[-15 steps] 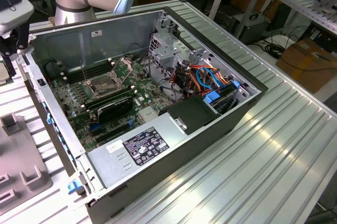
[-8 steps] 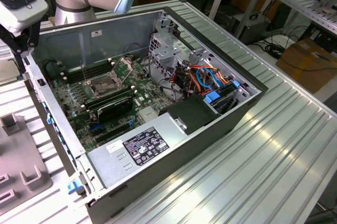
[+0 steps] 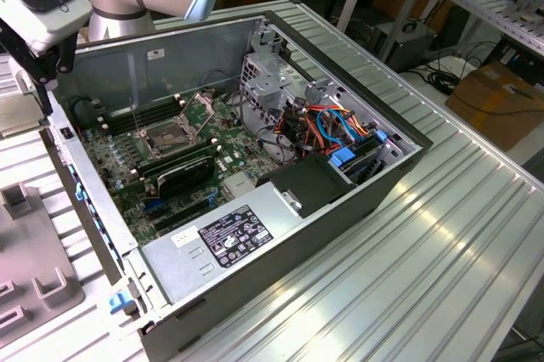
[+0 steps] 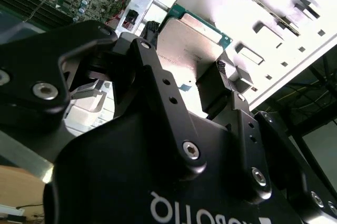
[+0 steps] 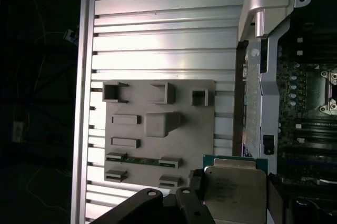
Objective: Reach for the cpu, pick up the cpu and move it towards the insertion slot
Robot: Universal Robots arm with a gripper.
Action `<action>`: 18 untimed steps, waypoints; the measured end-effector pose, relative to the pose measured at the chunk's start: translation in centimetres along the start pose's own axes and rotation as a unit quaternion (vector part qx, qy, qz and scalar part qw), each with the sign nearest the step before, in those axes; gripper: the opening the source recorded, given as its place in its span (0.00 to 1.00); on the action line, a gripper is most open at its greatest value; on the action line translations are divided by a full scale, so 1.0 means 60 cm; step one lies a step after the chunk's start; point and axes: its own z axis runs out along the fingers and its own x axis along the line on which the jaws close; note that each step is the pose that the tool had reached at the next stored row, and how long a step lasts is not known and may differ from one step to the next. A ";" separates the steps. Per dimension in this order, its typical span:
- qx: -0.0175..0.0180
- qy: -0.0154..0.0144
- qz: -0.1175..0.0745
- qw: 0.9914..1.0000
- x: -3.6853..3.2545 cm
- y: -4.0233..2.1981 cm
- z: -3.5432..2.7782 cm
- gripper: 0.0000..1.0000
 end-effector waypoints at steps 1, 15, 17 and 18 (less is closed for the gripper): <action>0.000 0.000 0.000 1.000 -0.003 0.000 0.000 0.55; 0.000 0.000 0.000 1.000 -0.037 0.004 -0.001 0.55; 0.000 0.000 0.000 1.000 -0.038 0.004 -0.001 0.55; 0.000 0.000 0.000 1.000 -0.038 0.004 -0.001 0.55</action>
